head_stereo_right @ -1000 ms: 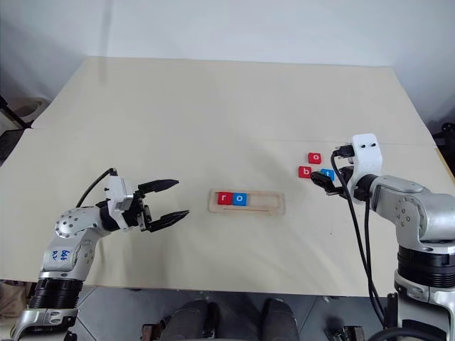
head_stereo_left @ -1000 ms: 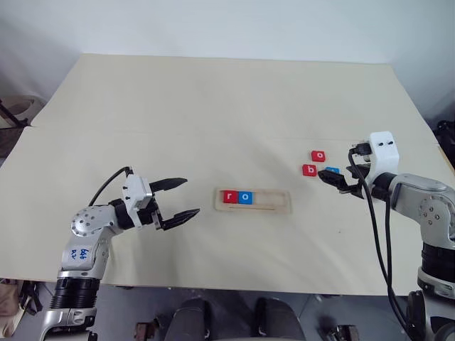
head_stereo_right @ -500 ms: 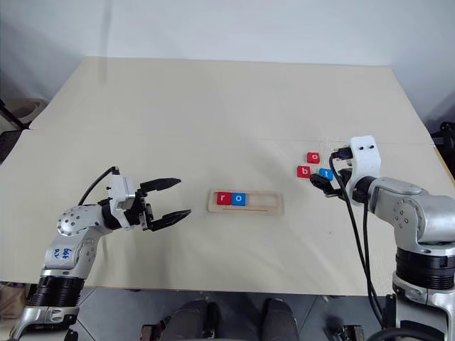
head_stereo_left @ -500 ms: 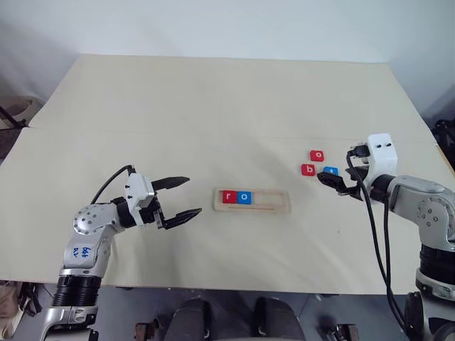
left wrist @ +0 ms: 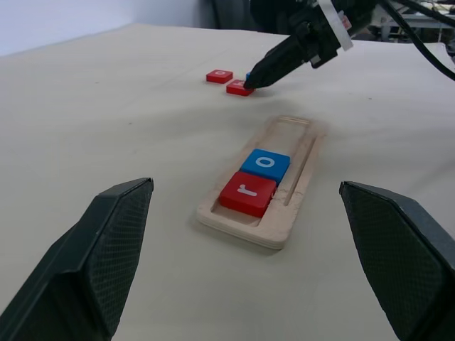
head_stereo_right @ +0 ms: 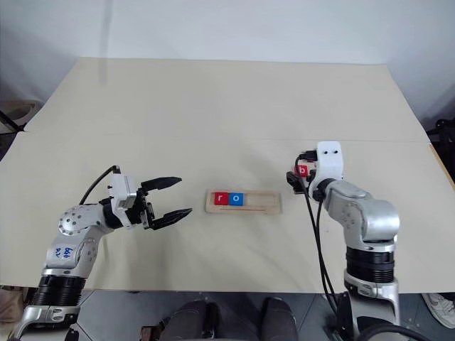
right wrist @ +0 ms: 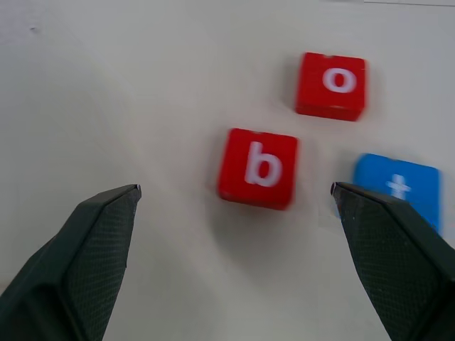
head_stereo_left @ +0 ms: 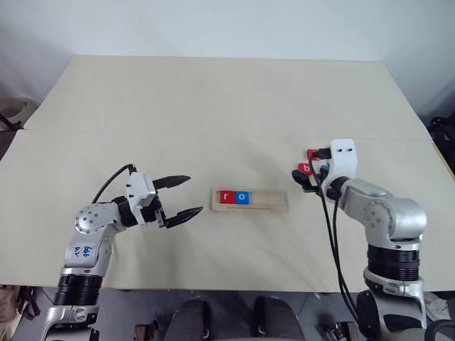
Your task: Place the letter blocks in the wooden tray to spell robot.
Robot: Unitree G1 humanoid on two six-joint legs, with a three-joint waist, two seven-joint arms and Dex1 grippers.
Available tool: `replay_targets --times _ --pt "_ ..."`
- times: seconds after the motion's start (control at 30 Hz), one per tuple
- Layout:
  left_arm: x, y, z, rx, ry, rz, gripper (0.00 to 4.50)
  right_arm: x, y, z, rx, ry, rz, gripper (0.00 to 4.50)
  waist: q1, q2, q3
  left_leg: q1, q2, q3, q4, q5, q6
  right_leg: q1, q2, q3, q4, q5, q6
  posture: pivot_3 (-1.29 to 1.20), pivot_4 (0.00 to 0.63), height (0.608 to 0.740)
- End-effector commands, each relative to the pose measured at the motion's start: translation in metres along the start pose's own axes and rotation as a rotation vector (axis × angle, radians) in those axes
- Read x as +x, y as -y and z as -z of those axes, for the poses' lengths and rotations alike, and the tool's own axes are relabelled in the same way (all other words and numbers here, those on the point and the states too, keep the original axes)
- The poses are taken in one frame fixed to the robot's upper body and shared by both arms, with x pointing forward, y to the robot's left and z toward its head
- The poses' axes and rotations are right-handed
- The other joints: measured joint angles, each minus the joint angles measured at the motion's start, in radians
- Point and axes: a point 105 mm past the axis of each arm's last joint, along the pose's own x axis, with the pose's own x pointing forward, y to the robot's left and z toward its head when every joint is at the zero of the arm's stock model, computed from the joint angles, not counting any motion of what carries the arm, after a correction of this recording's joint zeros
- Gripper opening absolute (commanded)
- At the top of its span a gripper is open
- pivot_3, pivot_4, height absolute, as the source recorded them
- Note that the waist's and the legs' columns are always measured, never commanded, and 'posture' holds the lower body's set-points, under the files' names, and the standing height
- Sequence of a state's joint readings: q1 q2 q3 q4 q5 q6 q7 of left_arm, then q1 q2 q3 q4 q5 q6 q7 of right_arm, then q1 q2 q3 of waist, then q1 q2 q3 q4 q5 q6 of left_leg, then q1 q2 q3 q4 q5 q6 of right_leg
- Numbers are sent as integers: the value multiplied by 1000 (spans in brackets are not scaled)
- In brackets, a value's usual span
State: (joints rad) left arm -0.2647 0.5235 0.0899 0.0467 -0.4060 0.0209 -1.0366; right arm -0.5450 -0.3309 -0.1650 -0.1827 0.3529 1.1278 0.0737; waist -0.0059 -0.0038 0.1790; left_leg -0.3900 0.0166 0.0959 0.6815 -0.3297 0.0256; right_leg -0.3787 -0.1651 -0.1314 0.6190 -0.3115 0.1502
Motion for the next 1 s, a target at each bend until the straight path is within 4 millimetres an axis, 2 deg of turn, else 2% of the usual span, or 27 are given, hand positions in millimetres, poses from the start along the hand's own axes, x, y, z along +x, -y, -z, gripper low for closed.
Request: replay_targets --times 0.03,0.27,0.37,0.6,0.77,0.87,1.0 --pt "-1 1 -10 38 21 -4 4457 4 -2 -14 -13 66 28 4500 0 0 0 0 0 0 0 0 0 0 0 0 0 0 0 0 150 740" --pt "-2 2 -12 43 21 -14 4457 14 10 -13 17 64 121 4500 0 0 0 0 0 0 0 0 0 0 0 0 0 0 0 0 150 740" --pt "-3 2 -13 47 20 -19 4500 15 9 -12 30 48 108 3876 -4 0 0 0 0 0 0 0 0 0 0 0 0 0 0 0 150 740" --pt "-3 1 -14 51 23 -31 4500 18 6 -13 57 44 91 1519 -15 0 0 0 0 0 -1 0 0 0 0 0 0 0 0 0 150 740" --pt "-2 0 -13 49 26 -31 4500 9 10 -20 51 55 91 1467 -22 0 0 0 0 0 -2 0 0 0 0 0 0 0 0 0 150 740" --pt "1 1 -12 41 29 -16 4500 -6 16 -23 34 58 93 1467 -20 1 1 -1 1 -1 -2 0 0 -1 0 0 0 0 0 0 150 740" --pt "4 3 -10 26 29 18 4500 -33 21 -12 19 25 96 1467 -17 1 1 -1 3 -2 -2 0 0 -1 0 0 0 0 0 0 150 740"
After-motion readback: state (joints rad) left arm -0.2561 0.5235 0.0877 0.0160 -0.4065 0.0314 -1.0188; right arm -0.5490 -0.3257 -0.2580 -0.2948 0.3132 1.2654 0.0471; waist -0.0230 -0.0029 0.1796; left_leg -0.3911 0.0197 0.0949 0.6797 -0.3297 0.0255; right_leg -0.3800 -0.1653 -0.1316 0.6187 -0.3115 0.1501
